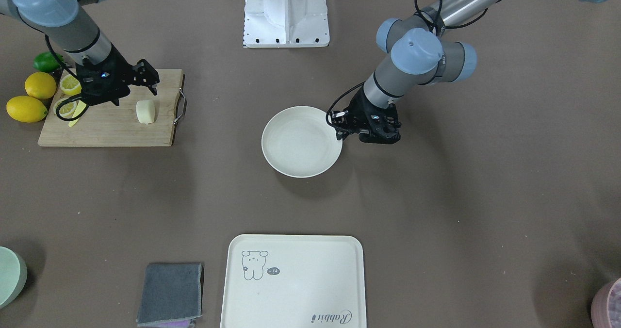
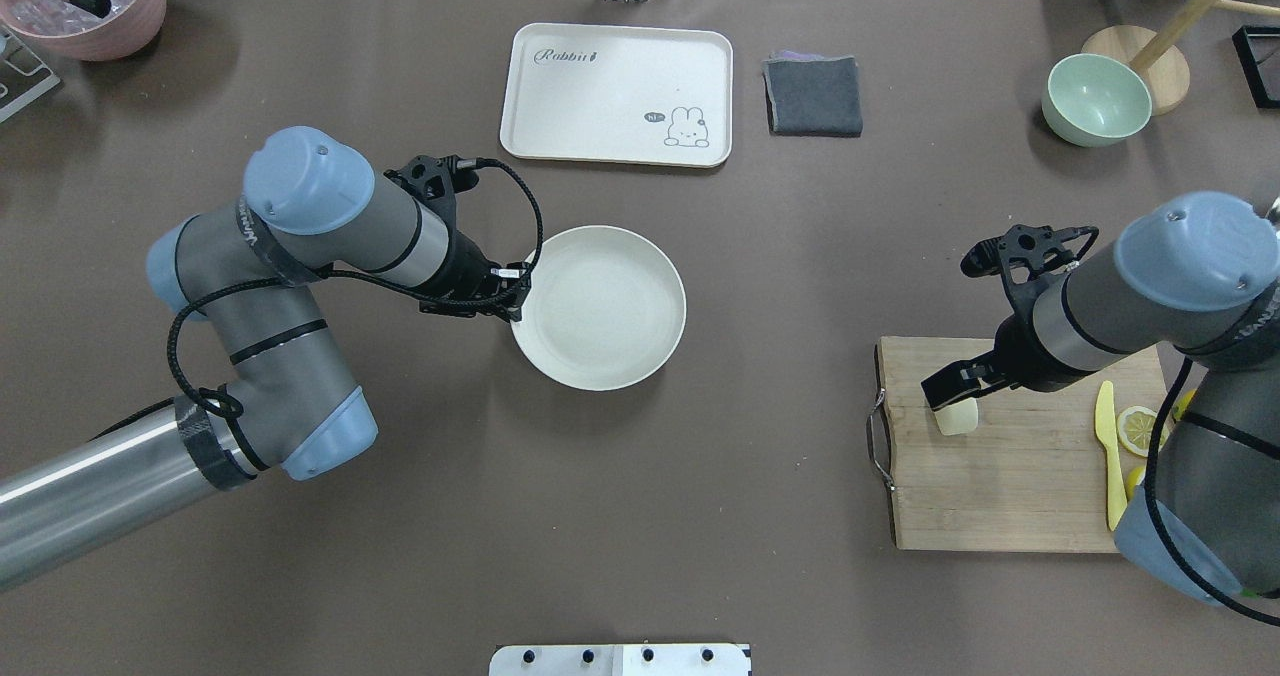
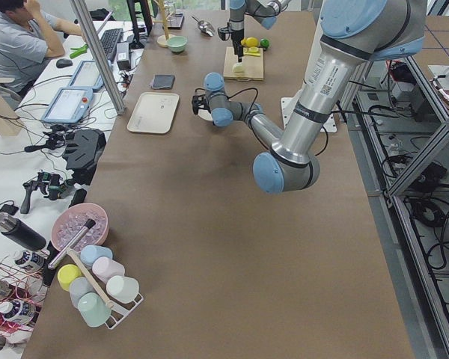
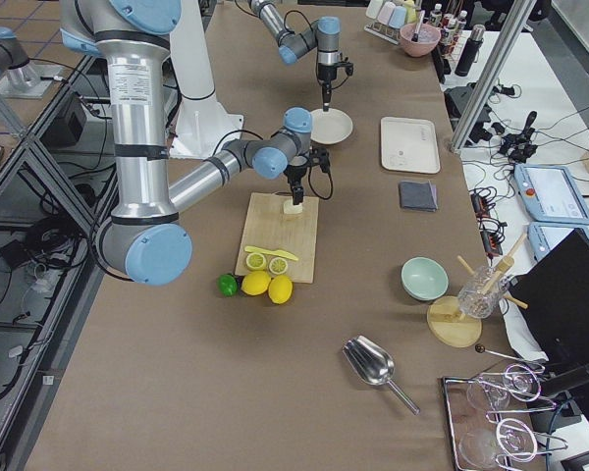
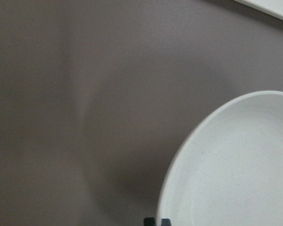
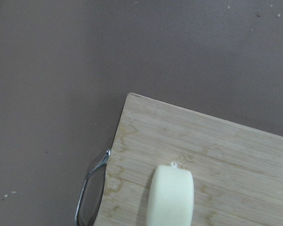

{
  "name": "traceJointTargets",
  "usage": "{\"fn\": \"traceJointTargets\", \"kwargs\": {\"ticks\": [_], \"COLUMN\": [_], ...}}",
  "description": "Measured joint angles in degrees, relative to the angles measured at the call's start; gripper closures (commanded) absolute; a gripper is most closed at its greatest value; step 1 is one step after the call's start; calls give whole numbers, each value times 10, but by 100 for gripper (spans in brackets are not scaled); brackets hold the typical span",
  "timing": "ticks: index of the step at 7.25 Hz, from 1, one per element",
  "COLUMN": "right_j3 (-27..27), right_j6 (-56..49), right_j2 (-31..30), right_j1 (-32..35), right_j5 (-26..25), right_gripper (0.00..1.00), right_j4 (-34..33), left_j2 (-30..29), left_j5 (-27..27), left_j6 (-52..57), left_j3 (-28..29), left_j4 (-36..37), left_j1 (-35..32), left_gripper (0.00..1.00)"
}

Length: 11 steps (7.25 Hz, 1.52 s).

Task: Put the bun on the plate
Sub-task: 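Drag the white plate to center with left gripper while right grasps the bun, then carry the bun over the plate with right gripper while left withdraws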

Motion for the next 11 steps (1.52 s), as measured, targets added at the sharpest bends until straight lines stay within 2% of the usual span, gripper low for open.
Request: {"fn": "traceJointTargets", "kwargs": {"ticks": [1, 2, 3, 4, 5, 6, 7, 8, 11], "right_j3": [-16, -31, -41, -45, -47, -50, -51, -51, -33], "right_j6": [13, 19, 22, 23, 24, 24, 24, 24, 35], "right_j2": [1, 0, -2, -3, -4, -4, -4, -3, 31], "right_j1": [-12, -17, -18, -18, -18, -19, -19, -19, -18], "right_j5": [-13, -18, -20, -22, -23, -24, -24, -23, -18], "right_gripper": [3, 13, 26, 46, 62, 81, 89, 91, 90], "right_j4": [10, 26, 37, 42, 43, 44, 44, 44, 32], "left_j2": [-9, -14, -19, -23, -26, -28, -30, -30, -27], "left_j5": [6, 8, 9, 16, 27, 36, 40, 42, 39], "left_j6": [-1, -1, -1, -4, -12, -20, -23, -25, -24], "left_j3": [10, 18, 24, 26, 28, 28, 28, 27, 19], "left_j4": [0, -1, -1, -1, -1, -2, -2, -2, 0], "left_j1": [7, 11, 14, 19, 24, 29, 30, 31, 18], "left_gripper": [100, 100, 100, 100, 81, 21, 13, 7, 6]}}
